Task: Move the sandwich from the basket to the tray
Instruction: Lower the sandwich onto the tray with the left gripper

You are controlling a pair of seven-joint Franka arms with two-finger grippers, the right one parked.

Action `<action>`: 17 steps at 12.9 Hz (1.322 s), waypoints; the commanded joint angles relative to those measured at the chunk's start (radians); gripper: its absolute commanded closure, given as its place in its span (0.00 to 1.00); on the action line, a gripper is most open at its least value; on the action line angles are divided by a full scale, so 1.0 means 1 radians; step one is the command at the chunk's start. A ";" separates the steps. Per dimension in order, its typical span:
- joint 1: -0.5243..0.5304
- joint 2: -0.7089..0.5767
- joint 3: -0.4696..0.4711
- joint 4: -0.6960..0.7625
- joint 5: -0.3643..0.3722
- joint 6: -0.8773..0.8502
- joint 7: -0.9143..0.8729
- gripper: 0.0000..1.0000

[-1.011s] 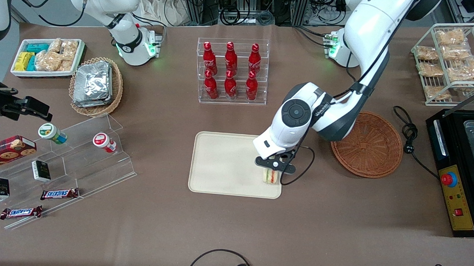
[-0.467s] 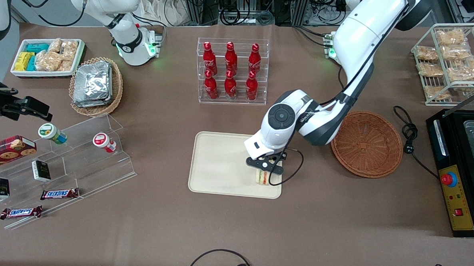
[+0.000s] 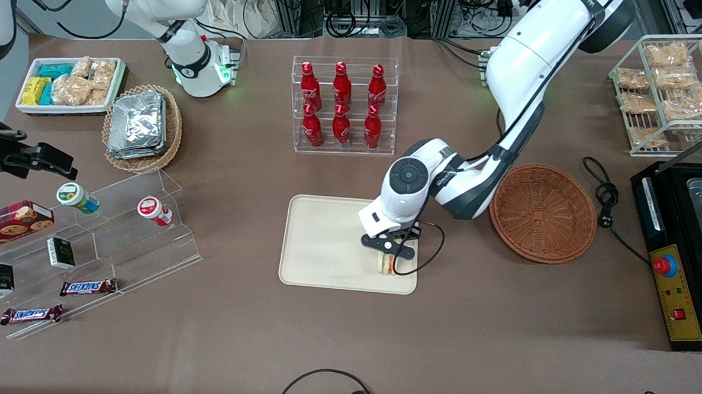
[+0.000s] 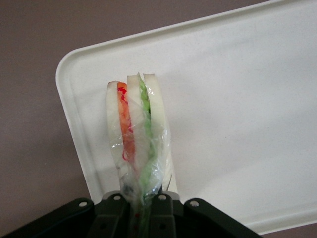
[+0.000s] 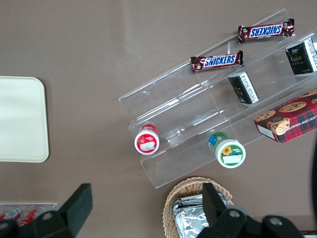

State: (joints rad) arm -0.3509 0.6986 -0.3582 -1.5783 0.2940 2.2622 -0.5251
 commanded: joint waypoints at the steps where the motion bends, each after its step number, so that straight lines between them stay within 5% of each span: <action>1: -0.016 0.025 0.009 0.029 0.024 0.007 -0.024 0.98; 7: -0.017 0.042 0.009 0.027 0.024 0.007 -0.024 0.91; 9: -0.017 0.048 0.009 0.029 0.025 0.008 -0.024 0.69; 12: -0.017 0.055 0.009 0.029 0.069 0.011 -0.036 0.07; 13: -0.017 0.056 0.009 0.031 0.073 0.013 -0.042 0.00; 17: -0.016 0.048 0.007 0.041 0.067 0.014 -0.052 0.00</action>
State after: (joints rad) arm -0.3526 0.7357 -0.3583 -1.5762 0.3412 2.2809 -0.5458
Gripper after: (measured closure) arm 0.075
